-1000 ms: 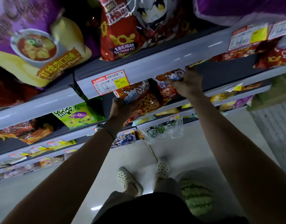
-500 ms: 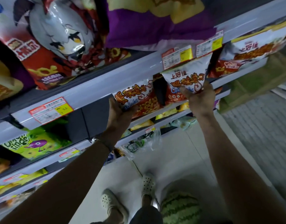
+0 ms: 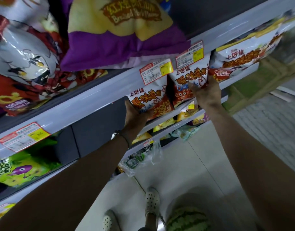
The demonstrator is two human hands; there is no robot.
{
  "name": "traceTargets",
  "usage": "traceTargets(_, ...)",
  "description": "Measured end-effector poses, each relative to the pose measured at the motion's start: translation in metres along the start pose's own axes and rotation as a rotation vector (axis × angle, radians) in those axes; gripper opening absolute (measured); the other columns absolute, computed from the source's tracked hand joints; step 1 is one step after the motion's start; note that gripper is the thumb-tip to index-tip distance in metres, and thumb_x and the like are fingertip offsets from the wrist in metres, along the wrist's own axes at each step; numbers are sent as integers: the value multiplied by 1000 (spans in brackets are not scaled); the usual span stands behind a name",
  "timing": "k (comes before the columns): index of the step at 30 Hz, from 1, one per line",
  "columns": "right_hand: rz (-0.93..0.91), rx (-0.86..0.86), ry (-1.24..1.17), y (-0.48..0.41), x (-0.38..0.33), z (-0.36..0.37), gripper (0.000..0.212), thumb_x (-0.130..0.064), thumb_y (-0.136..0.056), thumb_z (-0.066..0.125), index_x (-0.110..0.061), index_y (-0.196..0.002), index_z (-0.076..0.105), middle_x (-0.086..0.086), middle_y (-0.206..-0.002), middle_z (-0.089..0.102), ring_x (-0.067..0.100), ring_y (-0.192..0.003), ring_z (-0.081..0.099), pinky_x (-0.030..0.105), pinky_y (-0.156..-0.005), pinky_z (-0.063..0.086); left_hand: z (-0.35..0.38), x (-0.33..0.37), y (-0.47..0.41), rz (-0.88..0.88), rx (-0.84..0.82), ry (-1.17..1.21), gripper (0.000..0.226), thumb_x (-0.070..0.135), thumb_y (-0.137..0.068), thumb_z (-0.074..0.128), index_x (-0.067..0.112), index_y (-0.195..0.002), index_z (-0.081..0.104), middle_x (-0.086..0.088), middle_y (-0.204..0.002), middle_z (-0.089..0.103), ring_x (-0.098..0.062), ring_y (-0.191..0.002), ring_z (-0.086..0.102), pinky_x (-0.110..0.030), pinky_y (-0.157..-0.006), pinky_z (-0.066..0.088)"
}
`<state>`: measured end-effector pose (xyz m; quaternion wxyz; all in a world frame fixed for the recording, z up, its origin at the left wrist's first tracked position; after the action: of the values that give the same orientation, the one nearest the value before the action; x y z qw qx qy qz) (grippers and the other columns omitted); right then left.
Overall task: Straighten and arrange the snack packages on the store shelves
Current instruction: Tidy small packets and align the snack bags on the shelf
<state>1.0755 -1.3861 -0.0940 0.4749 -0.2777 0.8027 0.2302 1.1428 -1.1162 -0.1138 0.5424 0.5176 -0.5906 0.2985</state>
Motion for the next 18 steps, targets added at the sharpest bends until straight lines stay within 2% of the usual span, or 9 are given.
traceTargets(6,59,-20,3,1,2,-3,45,-28,-90,80,-13,-129,63,-3,-122,73,11,-110,65,21,-93,45,7,0,-9,-45,19,24,72,-5,-78,84,10,-134,40,-10,-133,62,-20,-121,64,-49,-97,60)
traceTargets(8,55,0,13,0,1,-5,45,-31,-91,79,-14,-129,63,-2,-122,73,15,-113,67,23,-94,46,11,1,-12,-47,12,31,74,4,-74,85,14,-133,41,-8,-133,64,-22,-123,65,-53,-98,60)
traceTargets(14,41,4,27,5,2,-6,53,-35,-92,77,-17,-137,56,-1,-128,70,19,-120,65,24,-96,43,20,4,-16,-78,-25,24,67,15,-80,89,26,-126,42,10,-121,64,-17,-116,65,-56,-103,57)
traceTargets(16,44,9,36,10,5,-6,56,-34,-92,76,-18,-140,53,0,-132,68,20,-123,62,22,-96,41,19,5,-15,-87,-26,-14,70,31,-73,89,29,-127,44,12,-121,64,-18,-117,65,-55,-105,55)
traceTargets(18,49,18,41,18,6,-7,60,-36,-92,76,-18,-144,50,1,-137,66,23,-129,60,25,-104,42,17,4,-13,-100,-33,-49,78,47,-63,85,33,-129,46,9,-126,66,-21,-120,65,-54,-106,55)
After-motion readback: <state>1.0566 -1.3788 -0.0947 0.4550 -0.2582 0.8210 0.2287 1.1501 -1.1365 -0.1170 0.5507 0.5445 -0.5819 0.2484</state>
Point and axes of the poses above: each hand's wrist, its own y-axis away from the middle knuckle, its own z-axis out of the palm, x = y × z, the point moved 3 cm from there along -y, towards the middle knuckle
